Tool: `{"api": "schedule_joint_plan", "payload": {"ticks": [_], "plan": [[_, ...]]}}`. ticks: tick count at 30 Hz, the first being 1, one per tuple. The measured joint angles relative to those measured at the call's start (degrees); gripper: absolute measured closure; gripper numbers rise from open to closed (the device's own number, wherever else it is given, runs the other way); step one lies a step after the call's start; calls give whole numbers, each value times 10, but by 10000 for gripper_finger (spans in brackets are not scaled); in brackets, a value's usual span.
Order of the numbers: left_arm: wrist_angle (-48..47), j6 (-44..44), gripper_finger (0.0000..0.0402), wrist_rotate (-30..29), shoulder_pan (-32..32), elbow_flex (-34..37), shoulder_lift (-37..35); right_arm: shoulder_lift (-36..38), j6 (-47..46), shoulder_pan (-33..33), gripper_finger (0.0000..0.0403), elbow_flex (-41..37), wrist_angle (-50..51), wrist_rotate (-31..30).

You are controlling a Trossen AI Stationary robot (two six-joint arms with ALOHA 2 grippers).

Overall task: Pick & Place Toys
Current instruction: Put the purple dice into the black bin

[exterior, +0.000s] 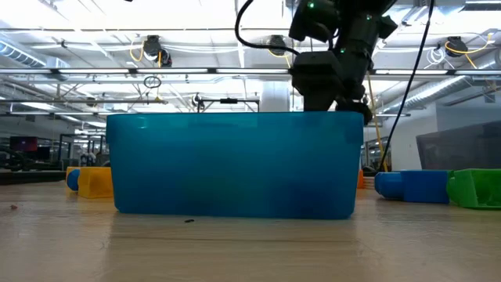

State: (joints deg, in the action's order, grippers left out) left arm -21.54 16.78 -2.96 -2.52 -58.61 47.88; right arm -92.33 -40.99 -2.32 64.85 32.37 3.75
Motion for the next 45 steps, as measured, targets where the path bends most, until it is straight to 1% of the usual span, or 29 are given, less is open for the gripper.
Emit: {"api": "schedule_joint_plan", "payload": {"ticks": [5, 9, 13, 19, 23, 29, 34, 36, 40, 45], "plan": [[-1, 1, 170, 0, 0, 0, 0, 0, 17, -20, 7, 0, 0, 55], [-2, 0, 170, 0, 0, 0, 0, 0, 28, -36, 7, 0, -1, 59], [-2, 0, 170, 0, 0, 0, 0, 0, 34, -50, 7, 0, 0, 85], [-2, -1, 170, 0, 0, 0, 0, 0, 47, -68, 7, 0, 1, 86], [-2, -7, 170, 0, 0, 0, 0, 0, 55, -79, 7, -8, 3, 115], [-2, -13, 170, 0, 0, 0, 0, 1, 3, -86, 7, -71, -77, 163], [-2, -13, 170, 0, 0, 0, 0, 2, -41, -86, 7, -113, -166, 178], [-3, -13, 170, 0, 0, 0, 0, 2, -49, -86, 9, -121, -181, 180], [-7, -12, 170, 0, 0, 0, 0, 2, -49, -86, 27, -127, -180, 180], [-9, -12, 170, 0, 0, 0, 0, 2, -49, -86, 69, -131, -180, 180]]}}
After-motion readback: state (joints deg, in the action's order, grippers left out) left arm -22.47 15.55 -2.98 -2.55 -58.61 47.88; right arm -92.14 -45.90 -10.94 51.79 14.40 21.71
